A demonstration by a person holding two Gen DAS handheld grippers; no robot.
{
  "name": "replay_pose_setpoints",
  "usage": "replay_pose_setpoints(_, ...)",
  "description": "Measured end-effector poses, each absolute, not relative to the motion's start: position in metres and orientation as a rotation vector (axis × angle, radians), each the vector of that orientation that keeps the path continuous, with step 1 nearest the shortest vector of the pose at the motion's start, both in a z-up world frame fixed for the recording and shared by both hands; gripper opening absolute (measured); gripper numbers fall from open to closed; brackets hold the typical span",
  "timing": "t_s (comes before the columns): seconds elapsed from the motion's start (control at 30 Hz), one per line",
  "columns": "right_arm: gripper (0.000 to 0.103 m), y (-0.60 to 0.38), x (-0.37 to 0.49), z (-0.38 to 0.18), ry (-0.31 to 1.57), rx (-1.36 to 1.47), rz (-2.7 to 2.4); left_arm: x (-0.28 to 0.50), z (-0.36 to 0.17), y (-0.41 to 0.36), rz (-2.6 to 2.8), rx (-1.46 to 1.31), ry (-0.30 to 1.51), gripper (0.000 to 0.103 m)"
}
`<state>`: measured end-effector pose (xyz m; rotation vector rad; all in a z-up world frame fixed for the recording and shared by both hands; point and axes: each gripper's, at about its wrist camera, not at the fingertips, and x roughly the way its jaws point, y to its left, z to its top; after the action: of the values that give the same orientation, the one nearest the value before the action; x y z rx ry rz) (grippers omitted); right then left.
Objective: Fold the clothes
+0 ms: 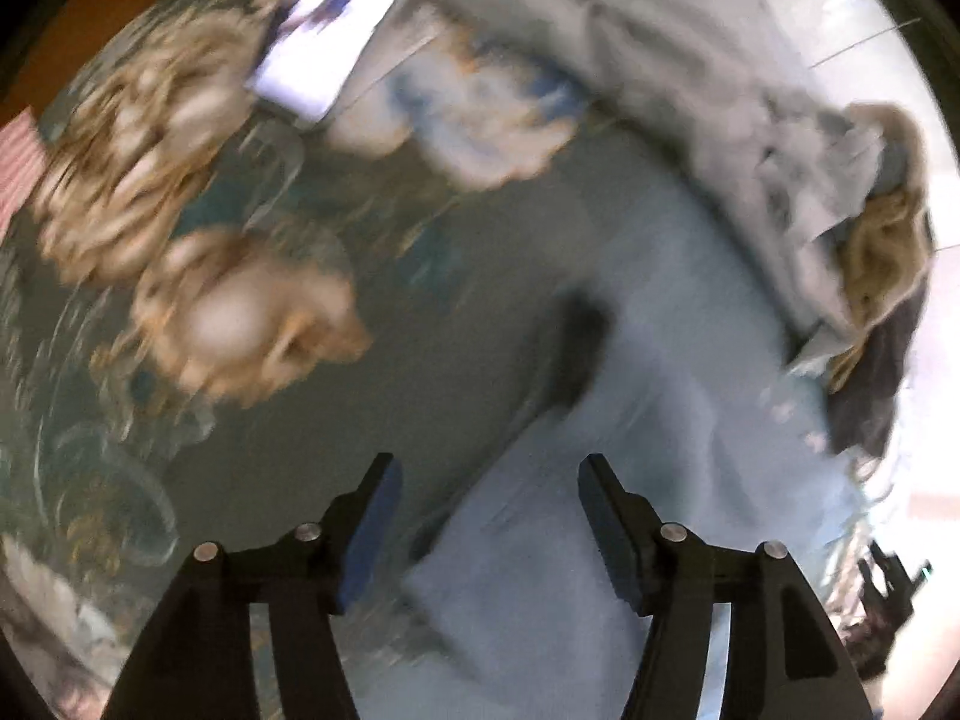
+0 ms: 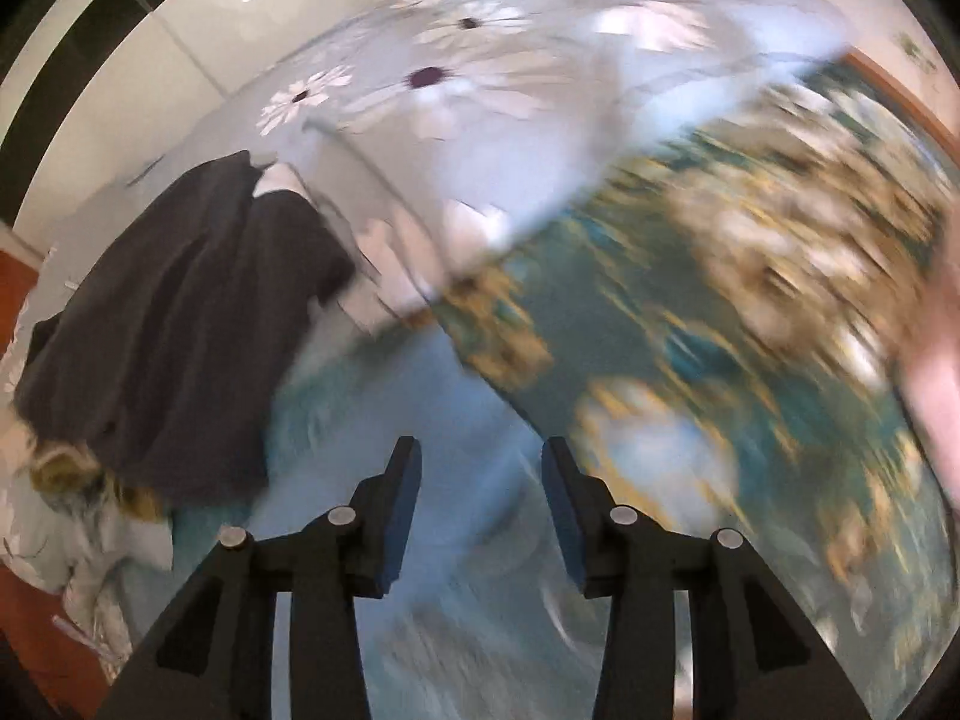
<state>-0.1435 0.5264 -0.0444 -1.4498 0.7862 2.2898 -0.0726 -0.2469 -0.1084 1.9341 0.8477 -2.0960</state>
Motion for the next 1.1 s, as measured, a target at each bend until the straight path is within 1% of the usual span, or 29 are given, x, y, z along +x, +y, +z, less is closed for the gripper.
replay_pose_setpoints(0.13, 0.049, 0.535, -0.044, -0.032, 0.870, -1.441, 2.136, -0.040, -0.131, -0.249, -2.018, 1.946, 1.049, 0.065)
replay_pose_setpoints(0.23, 0.049, 0.532, 0.049, -0.036, 0.973, -1.405, 1.964, -0.031, -0.144, -0.247, -1.984, 1.959, 1.098, 0.063)
replay_pose_setpoints(0.27, 0.049, 0.529, 0.080, -0.037, 1.023, -1.388, 1.900, -0.030, -0.147, -0.247, -1.982, 1.955, 1.102, 0.060)
replay_pose_setpoints(0.3, 0.050, 0.525, 0.109, -0.040, 1.069, -1.370, 1.840, -0.029, -0.149, -0.247, -1.980, 1.952, 1.106, 0.055)
replay_pose_setpoints(0.37, 0.050, 0.517, 0.150, -0.052, 1.143, -1.341, 1.755, -0.029, -0.151, -0.247, -1.972, 1.938, 1.133, 0.021)
replay_pose_setpoints(0.47, 0.050, 0.505, 0.177, -0.065, 1.235, -1.309, 1.714, -0.031, -0.145, -0.245, -1.997, 1.938, 1.104, 0.011)
replay_pose_setpoints(0.6, 0.050, 0.490, 0.210, -0.082, 1.350, -1.264, 1.662, -0.025, -0.120, -0.245, -2.070, 1.917, 1.054, 0.009)
replay_pose_setpoints(0.73, 0.050, 0.482, 0.212, -0.088, 1.419, -1.223, 1.689, 0.006, -0.096, -0.261, -2.097, 1.908, 1.043, 0.009)
replay_pose_setpoints(0.87, 0.050, 0.472, 0.209, -0.094, 1.462, -1.232, 1.712, 0.037, -0.107, -0.279, -2.010, 1.928, 1.021, 0.009)
replay_pose_setpoints(1.03, 0.049, 0.470, 0.198, -0.108, 1.507, -1.217, 1.754, 0.051, -0.118, -0.289, -1.960, 1.898, 1.147, 0.009)
replay_pose_setpoints(1.07, 0.048, 0.470, 0.197, -0.112, 1.519, -1.211, 1.759, 0.051, -0.119, -0.290, -1.956, 1.902, 1.153, 0.009)
replay_pose_setpoints(1.1, 0.039, 0.469, 0.196, -0.115, 1.531, -1.204, 1.763, 0.052, -0.121, -0.291, -1.953, 1.906, 1.157, 0.009)
